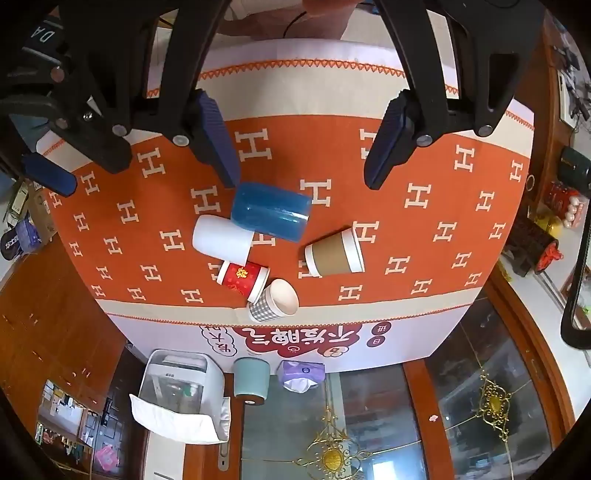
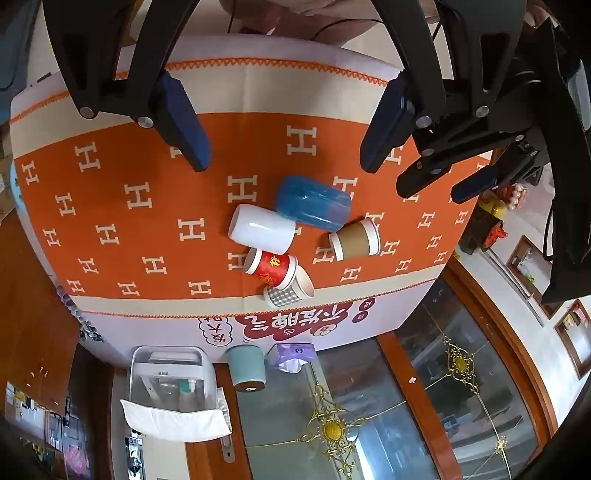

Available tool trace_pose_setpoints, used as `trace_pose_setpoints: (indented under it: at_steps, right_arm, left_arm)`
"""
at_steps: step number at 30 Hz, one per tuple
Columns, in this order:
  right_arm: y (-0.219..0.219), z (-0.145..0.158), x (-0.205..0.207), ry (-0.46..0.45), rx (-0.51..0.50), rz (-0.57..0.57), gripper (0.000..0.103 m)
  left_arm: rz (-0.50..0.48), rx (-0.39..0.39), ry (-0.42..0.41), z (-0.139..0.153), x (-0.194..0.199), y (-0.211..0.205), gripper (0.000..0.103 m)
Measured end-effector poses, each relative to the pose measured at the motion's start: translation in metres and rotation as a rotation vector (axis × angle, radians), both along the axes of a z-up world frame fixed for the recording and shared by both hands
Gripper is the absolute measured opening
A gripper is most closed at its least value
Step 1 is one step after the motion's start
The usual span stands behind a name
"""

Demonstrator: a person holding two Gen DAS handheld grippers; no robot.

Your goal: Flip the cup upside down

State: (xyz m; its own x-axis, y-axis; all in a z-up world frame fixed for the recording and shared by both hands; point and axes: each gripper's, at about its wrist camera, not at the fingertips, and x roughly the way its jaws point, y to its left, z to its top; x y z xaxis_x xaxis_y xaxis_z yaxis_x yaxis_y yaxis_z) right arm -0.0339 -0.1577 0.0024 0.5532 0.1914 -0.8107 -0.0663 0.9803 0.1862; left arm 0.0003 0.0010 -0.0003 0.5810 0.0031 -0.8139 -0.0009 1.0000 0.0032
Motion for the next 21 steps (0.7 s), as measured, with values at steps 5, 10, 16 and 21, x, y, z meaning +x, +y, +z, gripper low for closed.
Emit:
trace_pose_setpoints:
  at_steps: [5,10,16,21]
  right_arm:
    - [-0.002,0.0,-0.003,-0.01,-0.006,-0.004,0.084]
    - [0.001,-0.001,-0.006,0.009,-0.001,-0.007,0.084]
    - [-0.004,-0.008,-0.002,0.03,0.011,-0.018,0.084]
    - [-0.003,-0.01,-0.002,0.036,0.014,-0.022,0.084]
  left_arm:
    - [0.004,0.005,0.004,-0.001,-0.006,0.001,0.067]
    - [0.003,0.014,0.014,-0.007,-0.011,0.002,0.067]
    - [0.009,0.009,0.04,-0.011,-0.005,-0.001,0.067]
    - [0.007,0.013,0.048,-0.014,-0.004,-0.002,0.066]
